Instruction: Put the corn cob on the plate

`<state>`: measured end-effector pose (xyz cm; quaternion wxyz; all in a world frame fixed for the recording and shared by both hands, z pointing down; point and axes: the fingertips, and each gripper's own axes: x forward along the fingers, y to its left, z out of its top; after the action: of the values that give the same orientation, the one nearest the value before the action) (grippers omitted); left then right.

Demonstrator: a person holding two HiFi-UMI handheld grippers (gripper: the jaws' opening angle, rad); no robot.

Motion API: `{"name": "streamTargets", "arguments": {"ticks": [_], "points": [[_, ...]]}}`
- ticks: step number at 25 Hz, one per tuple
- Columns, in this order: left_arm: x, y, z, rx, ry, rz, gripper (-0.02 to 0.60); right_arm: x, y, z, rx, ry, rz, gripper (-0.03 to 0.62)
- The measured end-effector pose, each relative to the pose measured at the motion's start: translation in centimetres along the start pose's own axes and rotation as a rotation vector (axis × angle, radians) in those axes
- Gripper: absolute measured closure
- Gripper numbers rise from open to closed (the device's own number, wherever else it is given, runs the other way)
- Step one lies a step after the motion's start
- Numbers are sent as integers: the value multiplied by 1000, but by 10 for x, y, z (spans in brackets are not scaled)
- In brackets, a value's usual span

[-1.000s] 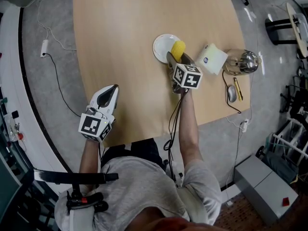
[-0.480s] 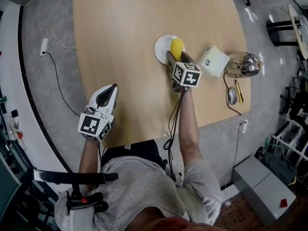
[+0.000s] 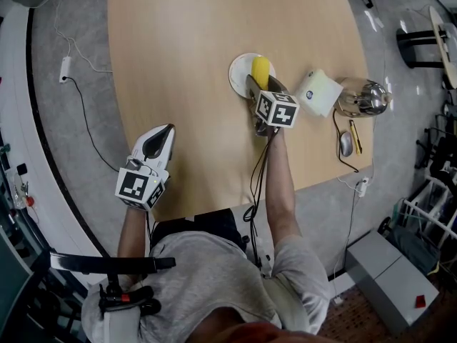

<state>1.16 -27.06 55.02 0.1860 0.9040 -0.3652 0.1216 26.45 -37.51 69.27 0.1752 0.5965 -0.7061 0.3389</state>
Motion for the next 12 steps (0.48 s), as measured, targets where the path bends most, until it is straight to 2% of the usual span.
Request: {"name": "streamTargets", "arguments": {"ticks": [7, 12], "points": [[0, 4, 0, -5, 1, 14, 561, 6, -3, -3, -15, 24, -19, 341], [2, 8, -1, -9, 2, 17, 561, 12, -2, -6, -64, 66, -39, 339]]}}
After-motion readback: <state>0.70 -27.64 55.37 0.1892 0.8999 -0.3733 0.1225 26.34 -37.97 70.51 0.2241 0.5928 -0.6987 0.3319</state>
